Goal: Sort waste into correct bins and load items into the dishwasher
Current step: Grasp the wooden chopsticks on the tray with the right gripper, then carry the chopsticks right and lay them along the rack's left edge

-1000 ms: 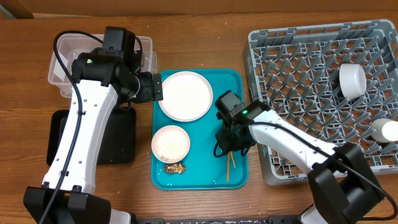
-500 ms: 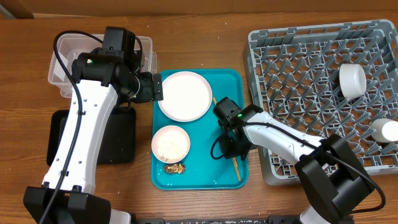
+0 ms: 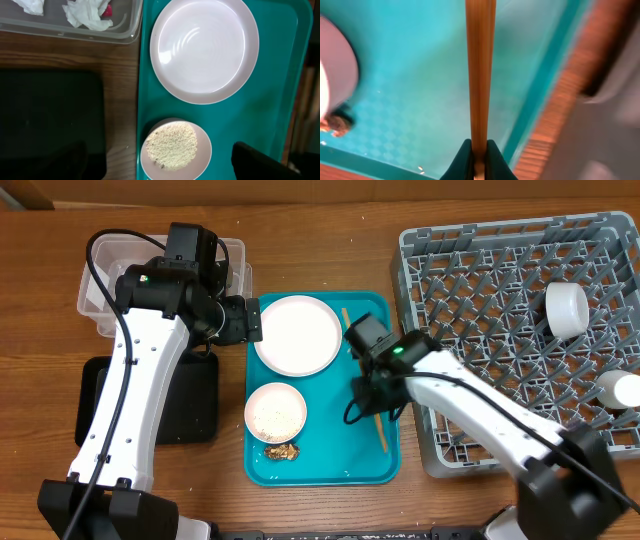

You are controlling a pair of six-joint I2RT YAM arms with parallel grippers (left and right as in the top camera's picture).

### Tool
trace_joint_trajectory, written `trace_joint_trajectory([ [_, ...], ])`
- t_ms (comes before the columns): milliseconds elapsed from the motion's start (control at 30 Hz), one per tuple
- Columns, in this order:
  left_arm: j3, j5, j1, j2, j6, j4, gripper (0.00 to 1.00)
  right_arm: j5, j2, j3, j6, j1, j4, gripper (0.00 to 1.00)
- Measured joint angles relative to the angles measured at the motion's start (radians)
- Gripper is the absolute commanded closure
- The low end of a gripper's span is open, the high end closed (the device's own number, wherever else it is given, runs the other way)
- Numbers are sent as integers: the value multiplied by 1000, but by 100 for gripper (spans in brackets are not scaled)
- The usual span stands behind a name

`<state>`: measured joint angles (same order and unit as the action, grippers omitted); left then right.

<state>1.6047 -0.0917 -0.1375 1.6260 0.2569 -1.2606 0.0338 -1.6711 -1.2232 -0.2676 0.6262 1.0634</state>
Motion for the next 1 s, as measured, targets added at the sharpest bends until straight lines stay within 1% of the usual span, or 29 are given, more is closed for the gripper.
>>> trace_joint_trajectory([
  [100,0,0,0,0,0,0,7,-57,61,-48,11,-53,46,96],
  [200,0,0,0,0,0,0,7,-89,103,-77,63,-136,66,96],
  [267,0,0,0,0,0,0,7,-105,110,-80,104,-200,95,96],
  [433,0,0,0,0,0,0,7,-119,108,-79,143,-303,107,96],
  [600,0,0,0,0,0,0,7,-124,109,-58,175,-334,98,96],
  [833,0,0,0,0,0,0,7,-82,108,63,190,-334,31,96],
  [933,0,0,0,0,0,0,8,-72,108,93,190,-334,20,87],
  [1000,0,0,0,0,0,0,8,-67,108,94,193,-334,26,83],
])
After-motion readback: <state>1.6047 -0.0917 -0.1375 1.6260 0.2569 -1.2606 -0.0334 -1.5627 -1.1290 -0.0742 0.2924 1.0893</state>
